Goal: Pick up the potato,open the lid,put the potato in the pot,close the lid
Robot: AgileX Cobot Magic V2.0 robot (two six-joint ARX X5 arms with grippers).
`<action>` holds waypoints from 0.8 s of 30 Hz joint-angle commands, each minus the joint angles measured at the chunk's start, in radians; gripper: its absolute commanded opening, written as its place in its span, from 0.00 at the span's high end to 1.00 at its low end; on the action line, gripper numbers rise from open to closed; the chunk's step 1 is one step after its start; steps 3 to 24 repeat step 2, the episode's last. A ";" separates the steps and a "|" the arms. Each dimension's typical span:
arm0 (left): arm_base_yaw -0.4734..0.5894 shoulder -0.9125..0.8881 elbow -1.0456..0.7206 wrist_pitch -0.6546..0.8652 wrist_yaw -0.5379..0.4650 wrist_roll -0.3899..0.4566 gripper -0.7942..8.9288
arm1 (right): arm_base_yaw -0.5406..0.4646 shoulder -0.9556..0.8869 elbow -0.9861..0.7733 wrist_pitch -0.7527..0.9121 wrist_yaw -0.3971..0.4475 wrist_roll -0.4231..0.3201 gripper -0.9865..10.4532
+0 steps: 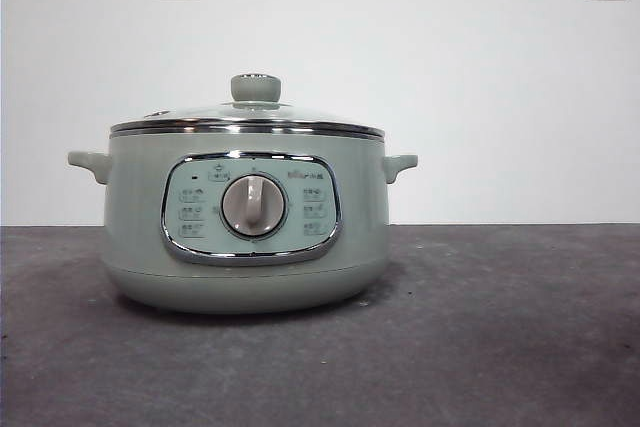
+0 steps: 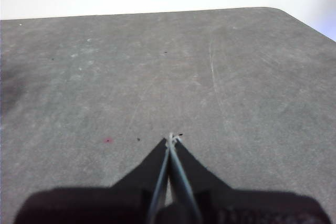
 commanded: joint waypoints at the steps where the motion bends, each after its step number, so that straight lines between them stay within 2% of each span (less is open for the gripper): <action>1: 0.003 0.000 -0.011 0.001 0.004 0.007 0.92 | 0.000 -0.002 -0.009 0.011 0.000 0.003 0.91; 24: 0.003 0.000 -0.011 0.001 0.004 0.007 0.92 | 0.000 -0.002 -0.009 0.011 0.000 0.003 0.91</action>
